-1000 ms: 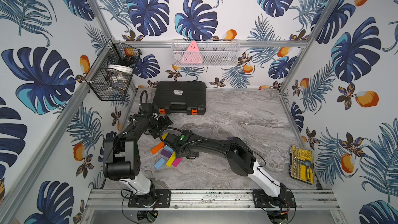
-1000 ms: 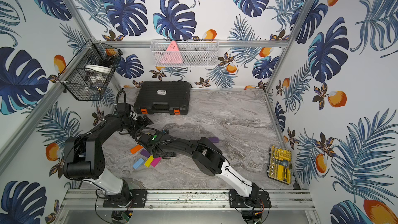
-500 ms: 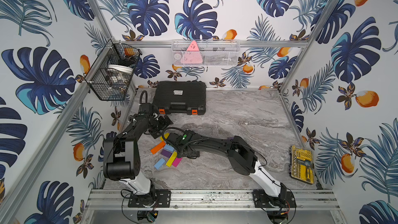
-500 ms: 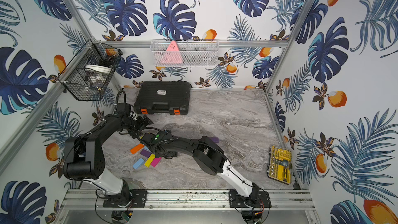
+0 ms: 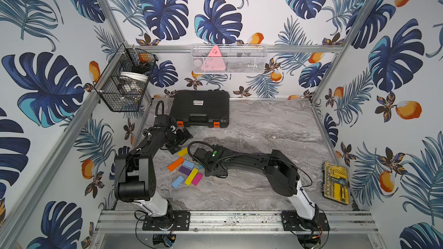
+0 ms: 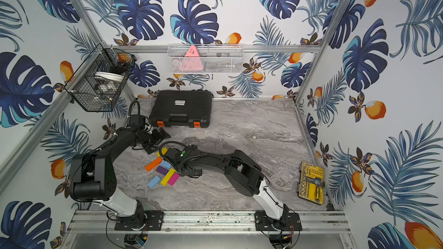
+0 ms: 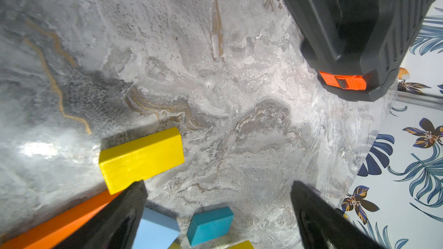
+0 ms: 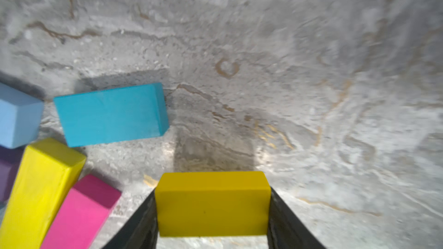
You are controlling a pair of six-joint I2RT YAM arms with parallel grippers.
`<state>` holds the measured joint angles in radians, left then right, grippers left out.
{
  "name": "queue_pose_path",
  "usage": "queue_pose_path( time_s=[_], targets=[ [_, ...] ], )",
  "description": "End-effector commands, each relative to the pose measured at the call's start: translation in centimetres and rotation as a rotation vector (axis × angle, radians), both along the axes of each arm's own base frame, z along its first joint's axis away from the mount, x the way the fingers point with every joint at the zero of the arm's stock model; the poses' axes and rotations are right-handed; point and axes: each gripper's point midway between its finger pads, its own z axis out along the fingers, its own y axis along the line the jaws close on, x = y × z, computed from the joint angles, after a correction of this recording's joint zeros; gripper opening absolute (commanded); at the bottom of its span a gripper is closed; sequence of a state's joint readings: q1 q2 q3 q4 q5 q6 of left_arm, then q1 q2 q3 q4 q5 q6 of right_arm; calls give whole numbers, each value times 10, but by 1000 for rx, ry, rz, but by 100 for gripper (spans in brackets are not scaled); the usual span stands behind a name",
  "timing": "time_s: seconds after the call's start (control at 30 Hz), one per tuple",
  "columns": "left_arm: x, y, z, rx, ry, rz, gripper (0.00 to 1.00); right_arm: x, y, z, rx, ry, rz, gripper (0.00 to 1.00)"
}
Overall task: Assemble the letter c with building blocks
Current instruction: Pick up the building block from the center of the board, then place the building block at the center of the board.
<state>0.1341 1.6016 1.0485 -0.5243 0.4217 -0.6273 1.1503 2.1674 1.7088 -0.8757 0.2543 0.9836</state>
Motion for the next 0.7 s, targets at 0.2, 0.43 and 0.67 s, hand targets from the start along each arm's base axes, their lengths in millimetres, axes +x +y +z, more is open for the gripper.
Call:
queue_pose_path(
  time_s=[0.2, 0.43, 0.67],
  targets=[
    [-3, -31, 9, 11, -19, -82, 99, 42, -69, 33, -26, -129, -37, 62],
    [-17, -70, 7, 38, -11, -176, 99, 80, -127, 20, -1, -78, -52, 62],
    [-32, -103, 2, 57, 5, -247, 99, 97, -153, 6, -30, -58, -26, 63]
  ],
)
